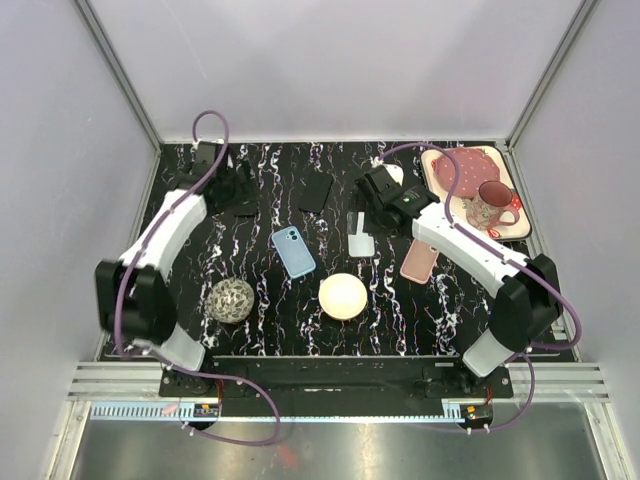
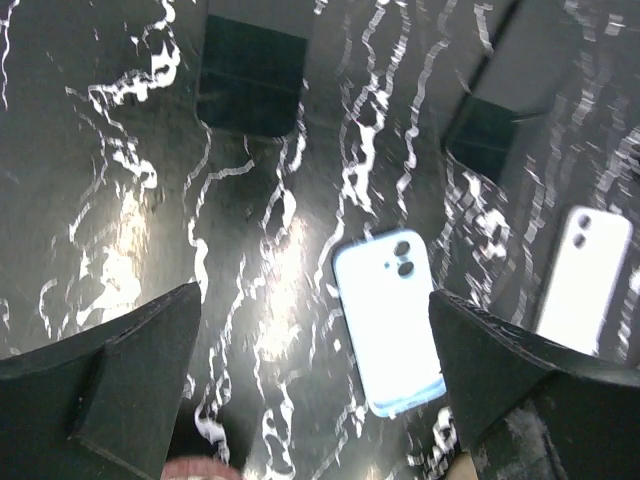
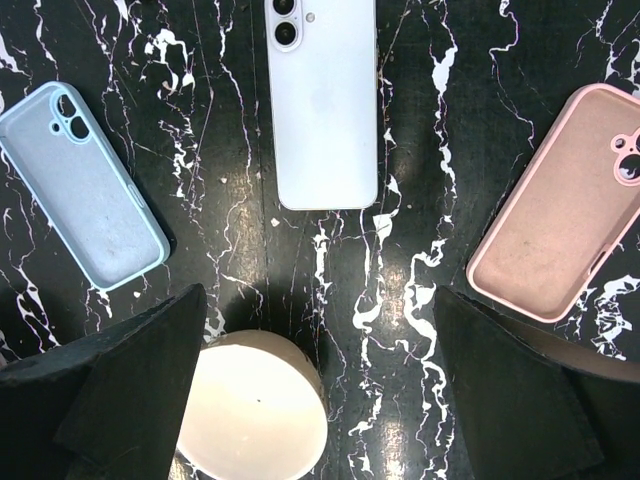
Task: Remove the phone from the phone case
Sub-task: Place the phone at the center of the board, then reset both arms
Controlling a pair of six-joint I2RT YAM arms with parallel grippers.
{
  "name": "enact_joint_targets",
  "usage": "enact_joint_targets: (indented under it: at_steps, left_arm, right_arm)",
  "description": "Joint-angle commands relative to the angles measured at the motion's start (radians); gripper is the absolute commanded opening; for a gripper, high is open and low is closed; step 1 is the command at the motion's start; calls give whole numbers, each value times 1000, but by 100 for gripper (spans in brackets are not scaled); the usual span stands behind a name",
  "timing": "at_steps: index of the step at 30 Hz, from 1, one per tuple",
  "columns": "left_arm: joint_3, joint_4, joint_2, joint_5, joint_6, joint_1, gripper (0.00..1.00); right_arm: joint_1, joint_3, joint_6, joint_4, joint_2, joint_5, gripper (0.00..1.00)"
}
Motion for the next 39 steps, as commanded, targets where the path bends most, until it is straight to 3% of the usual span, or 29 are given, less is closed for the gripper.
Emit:
enact_joint_targets:
  at_steps: [1, 7, 12, 39]
  left_arm:
    - [-219, 75, -234, 126, -27, -3, 99]
    - [-448, 82, -502, 210, -32, -1, 99]
    - [-500, 50, -630, 224, -24, -1, 99]
    - [-557, 56, -670, 236, -24, -3, 99]
  right_arm:
    - [0, -15, -8, 34, -44, 10, 100]
    - [0, -61, 6, 81, -60, -30, 100]
    - [0, -76, 10, 95, -67, -50, 100]
    - [0, -144, 38, 149, -101, -77, 100]
